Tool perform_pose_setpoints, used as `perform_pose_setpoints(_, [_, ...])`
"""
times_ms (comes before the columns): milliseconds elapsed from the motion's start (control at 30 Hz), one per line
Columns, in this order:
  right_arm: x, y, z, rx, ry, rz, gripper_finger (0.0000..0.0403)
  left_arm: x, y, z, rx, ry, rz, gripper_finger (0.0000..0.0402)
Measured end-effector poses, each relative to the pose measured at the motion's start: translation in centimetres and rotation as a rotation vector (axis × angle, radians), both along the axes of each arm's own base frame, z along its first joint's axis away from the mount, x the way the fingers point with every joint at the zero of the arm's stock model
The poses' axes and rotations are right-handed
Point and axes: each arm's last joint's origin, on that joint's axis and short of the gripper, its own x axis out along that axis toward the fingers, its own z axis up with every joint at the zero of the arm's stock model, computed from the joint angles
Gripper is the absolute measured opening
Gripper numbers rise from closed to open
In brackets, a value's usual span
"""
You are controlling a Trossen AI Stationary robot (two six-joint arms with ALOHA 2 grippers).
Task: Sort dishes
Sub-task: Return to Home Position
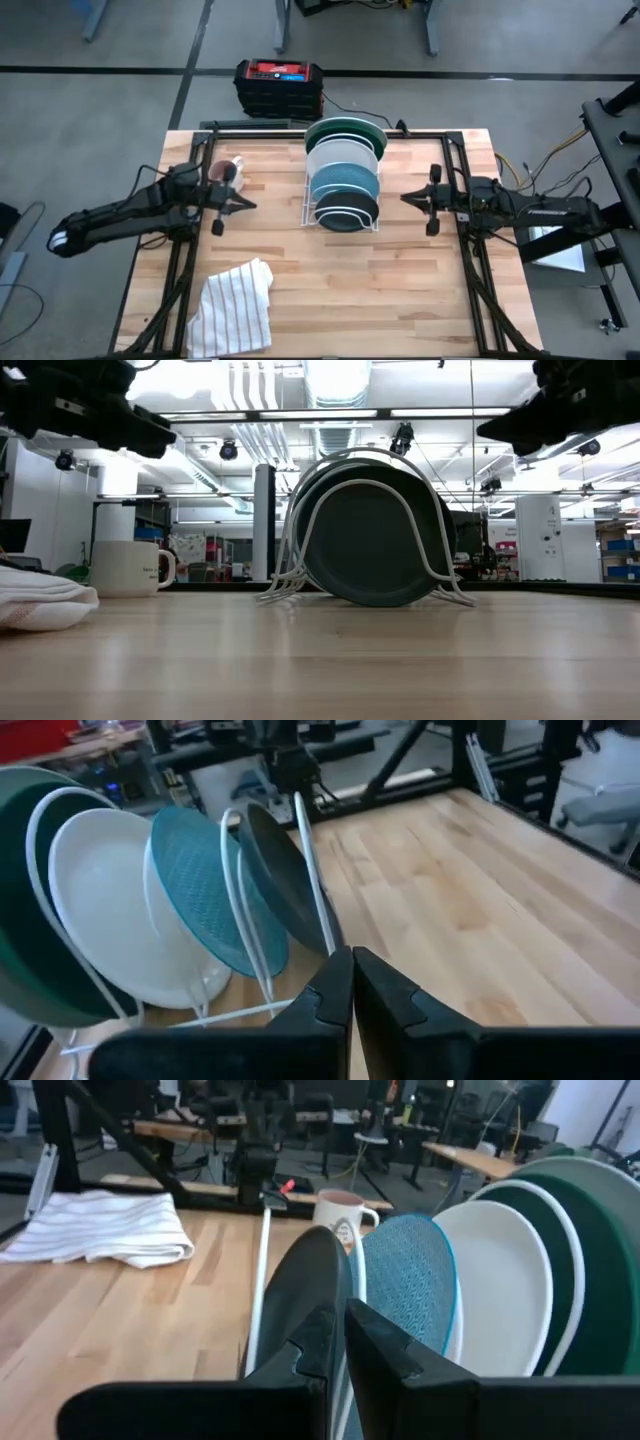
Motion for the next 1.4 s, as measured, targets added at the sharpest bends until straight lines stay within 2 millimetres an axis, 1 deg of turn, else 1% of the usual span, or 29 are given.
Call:
perform_pose_setpoints(233, [-0.9, 0.1, -1.1, 0.008, -0.017, 0.000, 0.0018, -1.3, -0.5, -1.3, -0.034, -0.039, 0.030, 0.0000])
perform_pose_setpoints(333, [-1.3, 0.1, -1.5, 0.009, -0.041, 0.004, 0.0018, -1.8, -0.7, -1.5, -0.043, -0.032, 0.033, 0.0000])
perform_pose_setpoints(500, [-1.9, 0.2, -1.9, 0.017, -0.050, 0.006, 0.0018, -2.2, -0.8, -2.0, -0.022, -0.041, 0.054, 0.0000])
perform_pose_setpoints(700, [-2.8, 0.3, -2.4, 0.020, -0.042, 0.033, 0.0018, -2.3, -0.8, -3.6, -0.022, -0.046, 0.081, 0.0000])
perform_pose_setpoints(800, [-3.0, 0.4, -2.9, -0.001, -0.058, 0.061, 0.0018, -2.4, -0.4, -4.3, 0.018, -0.059, 0.200, 0.0000])
perform_pose_setpoints(867, [-3.1, 0.4, -3.6, -0.009, -0.060, 0.063, 0.0018, -2.4, -0.1, -4.5, 0.059, -0.066, 0.299, 0.0000])
perform_pose_setpoints(967, [-2.8, 0.4, -5.1, -0.004, -0.047, 0.062, 0.0018, -2.4, 0.3, -4.2, 0.101, -0.106, 0.432, 0.0000])
perform_pose_setpoints(1000, [-2.7, 0.4, -5.3, 0.002, -0.057, 0.063, 0.0018, -2.4, 0.5, -4.0, 0.113, -0.121, 0.473, 0.0000])
perform_pose_setpoints(1100, [-2.3, 0.5, -5.4, 0.009, -0.080, 0.117, 0.0018, -2.3, 1.1, -3.4, 0.155, -0.165, 0.655, 0.0000])
perform_pose_setpoints(1233, [-2.4, 0.6, -5.5, -0.001, -0.082, 0.123, 0.0018, -2.4, 1.9, -3.2, 0.235, -0.149, 0.920, 0.0000])
perform_pose_setpoints(1400, [-2.3, 0.5, -5.6, -0.013, -0.072, 0.124, 0.0018, -2.4, 2.7, -3.3, 0.298, -0.100, 1.119, 0.0000])
